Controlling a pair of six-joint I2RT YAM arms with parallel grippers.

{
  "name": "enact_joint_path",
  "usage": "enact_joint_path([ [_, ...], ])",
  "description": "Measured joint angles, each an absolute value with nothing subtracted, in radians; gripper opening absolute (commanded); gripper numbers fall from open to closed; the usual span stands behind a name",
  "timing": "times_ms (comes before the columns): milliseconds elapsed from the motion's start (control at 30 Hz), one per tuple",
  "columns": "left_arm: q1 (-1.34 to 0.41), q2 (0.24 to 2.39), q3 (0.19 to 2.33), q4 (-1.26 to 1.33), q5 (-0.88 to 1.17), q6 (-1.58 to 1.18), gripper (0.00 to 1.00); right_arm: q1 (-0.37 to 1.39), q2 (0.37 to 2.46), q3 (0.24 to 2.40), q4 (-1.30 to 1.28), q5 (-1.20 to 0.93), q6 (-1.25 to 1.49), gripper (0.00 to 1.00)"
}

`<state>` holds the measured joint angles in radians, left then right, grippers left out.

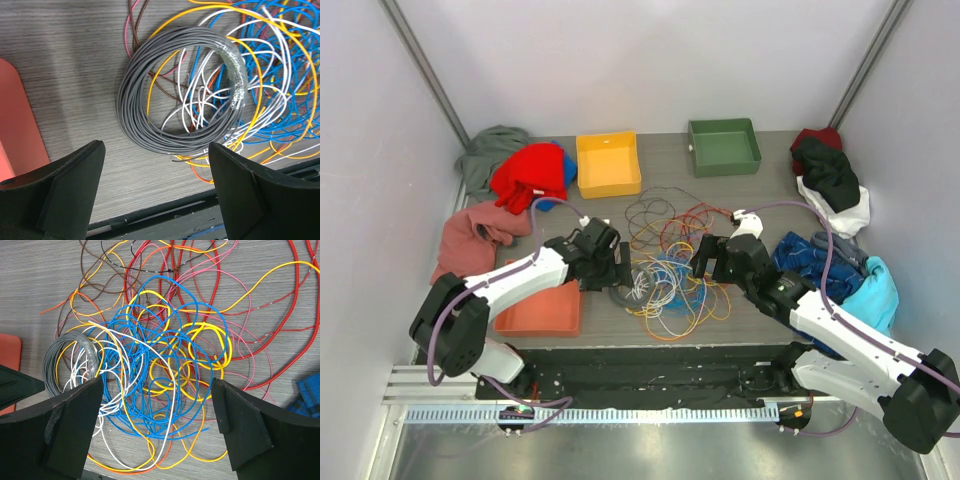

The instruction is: Untangle the cables

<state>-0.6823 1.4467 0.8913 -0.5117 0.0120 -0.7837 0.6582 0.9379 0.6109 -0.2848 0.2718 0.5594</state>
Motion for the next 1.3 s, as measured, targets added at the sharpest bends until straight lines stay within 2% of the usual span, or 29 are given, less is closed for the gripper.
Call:
enact_joint_path([
  [333,-0.682,1.476,0.827,-0.464,0.009,-0.865,0.87,0.658,0.937,0.611,-0.285,0.275,0.559,0.98],
  [433,-0.682,1.479,0.803,-0.455,-0.005,-0.893,0.79,0.658,0.932,0.611,-0.287,0.277,0.559,0.98],
  [467,-0.682,1.481,0.797,-0.45,-0.009,-0.902,0.7,0.658,0.929,0.61,-0.287,0.279,0.559,0.98],
  [533,-0.682,1.482,0.793,-0.442,-0.014,-0.916,0.62,0.658,0.923,0.607,-0.289,0.281,0.559,0.98],
  [567,-0.682,1.482,0.791,-0.433,-0.016,-0.92,0.55,0.658,0.92,0.606,-0.292,0.283,0.559,0.98],
  [700,-0.682,1.482,0.769,-0.41,-0.019,-0.937,0.46,0.658,0.918,0.6,-0.294,0.287,0.559,0.98],
  [1033,-0.682,1.49,0.764,-0.379,-0.017,-0.958,0.47,0.658,0.918,0.591,-0.302,0.29,0.557,0.98],
  [1133,-0.682,1.491,0.763,-0.371,-0.016,-0.966,0.58,0.658,0.918,0.591,-0.303,0.29,0.556,0.98],
  [1200,-0.683,1.482,0.762,-0.366,-0.02,-0.963,0.7,0.658,0.918,0.591,-0.304,0.29,0.556,0.98],
  [1300,-0.685,1.444,0.762,-0.387,-0.05,-0.955,0.8,0.658,0.916,0.591,-0.305,0.291,0.555,0.98],
])
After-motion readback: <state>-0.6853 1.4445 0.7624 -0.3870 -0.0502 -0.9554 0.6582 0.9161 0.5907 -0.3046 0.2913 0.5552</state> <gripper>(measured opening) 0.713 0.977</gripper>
